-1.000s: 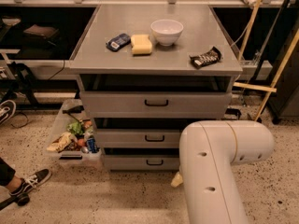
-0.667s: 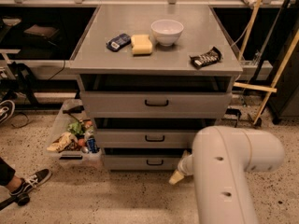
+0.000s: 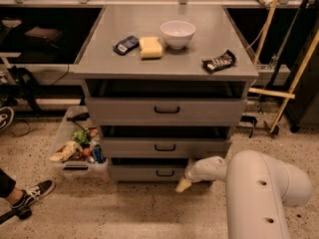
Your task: Open bottom drawer
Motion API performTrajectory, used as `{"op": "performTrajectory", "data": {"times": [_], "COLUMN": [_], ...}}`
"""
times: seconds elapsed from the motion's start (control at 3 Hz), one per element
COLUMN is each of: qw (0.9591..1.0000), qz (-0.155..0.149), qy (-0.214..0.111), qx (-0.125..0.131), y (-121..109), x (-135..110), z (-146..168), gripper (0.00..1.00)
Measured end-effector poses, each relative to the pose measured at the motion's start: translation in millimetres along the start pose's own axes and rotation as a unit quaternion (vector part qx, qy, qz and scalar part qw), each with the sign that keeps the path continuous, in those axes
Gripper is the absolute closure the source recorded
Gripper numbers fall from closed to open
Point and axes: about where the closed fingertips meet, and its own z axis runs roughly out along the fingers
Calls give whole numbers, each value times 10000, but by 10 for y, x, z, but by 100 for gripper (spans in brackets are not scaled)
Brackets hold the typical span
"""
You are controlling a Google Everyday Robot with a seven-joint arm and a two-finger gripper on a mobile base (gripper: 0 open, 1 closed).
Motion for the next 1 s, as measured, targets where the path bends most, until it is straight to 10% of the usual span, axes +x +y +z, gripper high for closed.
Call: {"op": "performTrajectory", "data": {"times": [1.0], "qw": [9994], "qz": [-301], "qy": [-192], "qx": [-15], "y": [-150], "x": [-152], "z": [140], "gripper": [0]}}
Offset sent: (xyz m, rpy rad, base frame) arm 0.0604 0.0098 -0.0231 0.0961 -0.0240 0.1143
